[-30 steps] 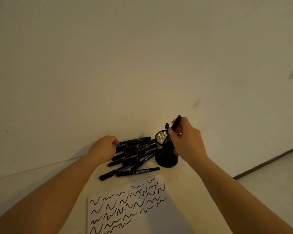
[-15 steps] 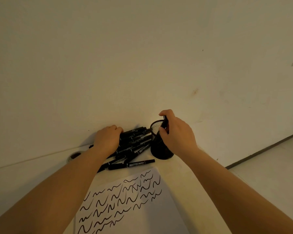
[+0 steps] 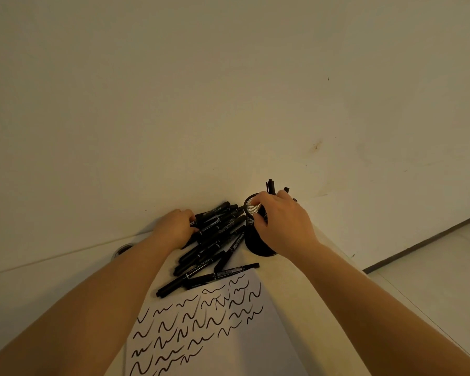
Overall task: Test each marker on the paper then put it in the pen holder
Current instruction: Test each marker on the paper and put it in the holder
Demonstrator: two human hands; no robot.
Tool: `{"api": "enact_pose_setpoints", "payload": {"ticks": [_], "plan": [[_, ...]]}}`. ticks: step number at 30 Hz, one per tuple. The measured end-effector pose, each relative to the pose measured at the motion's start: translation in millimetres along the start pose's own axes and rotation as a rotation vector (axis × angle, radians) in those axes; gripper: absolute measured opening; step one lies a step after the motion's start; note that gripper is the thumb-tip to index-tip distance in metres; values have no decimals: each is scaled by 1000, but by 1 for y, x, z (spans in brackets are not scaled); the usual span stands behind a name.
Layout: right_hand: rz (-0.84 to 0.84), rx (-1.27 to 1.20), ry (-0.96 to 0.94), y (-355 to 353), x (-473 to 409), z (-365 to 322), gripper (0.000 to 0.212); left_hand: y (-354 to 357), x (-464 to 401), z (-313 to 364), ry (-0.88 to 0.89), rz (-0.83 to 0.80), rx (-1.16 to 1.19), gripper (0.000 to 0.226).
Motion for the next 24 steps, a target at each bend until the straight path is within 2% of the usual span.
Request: {"api": "enact_pose_setpoints", "payload": {"ticks": [5, 9, 16, 20, 24], "plan": [[-39, 29, 1, -1, -1, -1, 26, -2, 5, -1, 17, 10, -20, 29], [-49, 103, -5, -4, 1, -4, 34, -9, 12, -7, 45, 85, 50, 23], [122, 74, -31, -21, 11, -21, 43, -21, 30, -13, 14, 231, 439, 11], [211, 33, -69, -26, 23, -31, 38, -30, 38, -10, -12, 257, 726, 20], [284, -42, -149, -32, 38, -45, 24, -43, 58, -3, 31, 325, 809, 25]]}}
Point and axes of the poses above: each hand's wrist, its own x-axis away from the middle knuckle, its own y-axis out of the palm, z = x × y, the point moved 1 cm from there along -x, towards the middle knuckle, and after that the axes turned 5 degrees about -z, right-handed, at the moved point
